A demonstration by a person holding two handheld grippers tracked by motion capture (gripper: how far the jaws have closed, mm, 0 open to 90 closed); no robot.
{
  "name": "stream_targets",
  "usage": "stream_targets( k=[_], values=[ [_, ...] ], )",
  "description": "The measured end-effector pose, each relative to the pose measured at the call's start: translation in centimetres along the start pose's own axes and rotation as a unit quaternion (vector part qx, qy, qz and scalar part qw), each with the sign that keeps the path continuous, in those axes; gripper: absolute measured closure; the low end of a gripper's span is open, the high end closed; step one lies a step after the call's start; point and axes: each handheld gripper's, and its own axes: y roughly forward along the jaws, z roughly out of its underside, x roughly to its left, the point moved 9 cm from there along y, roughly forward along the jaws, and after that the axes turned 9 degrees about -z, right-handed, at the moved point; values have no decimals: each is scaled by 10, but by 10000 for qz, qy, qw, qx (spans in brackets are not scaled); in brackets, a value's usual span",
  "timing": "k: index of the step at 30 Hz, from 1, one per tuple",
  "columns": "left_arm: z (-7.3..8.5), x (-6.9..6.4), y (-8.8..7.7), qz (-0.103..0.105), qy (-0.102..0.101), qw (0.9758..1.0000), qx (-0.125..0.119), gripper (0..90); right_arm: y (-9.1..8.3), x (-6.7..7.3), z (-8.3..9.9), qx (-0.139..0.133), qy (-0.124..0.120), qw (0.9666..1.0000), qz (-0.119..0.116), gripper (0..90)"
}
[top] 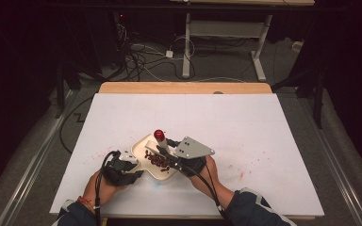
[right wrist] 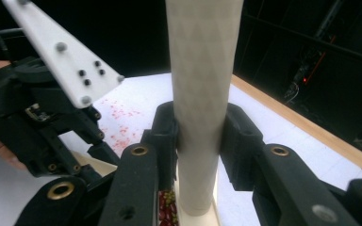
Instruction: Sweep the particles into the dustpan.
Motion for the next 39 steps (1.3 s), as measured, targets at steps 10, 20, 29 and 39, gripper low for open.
stream_targets(
  k=[10, 20, 29, 39],
  values=[
    [1, 0, 2, 27, 12, 10000, 49, 635, -11, 0, -8, -132, 50, 9999, -74, 702],
    [-2, 0, 3, 32, 3, 10000, 54, 635, -28, -29, -19, -333, 176, 9992, 166, 701],
    [-3, 0, 1, 22, -32, 10000, 17, 635, -36, -72, -14, -360, 147, 9969, 679, 700],
    [-4, 1, -3, 6, -25, 10000, -42, 637, -27, -102, -1, -199, 319, 9968, 703, 702]
  ],
)
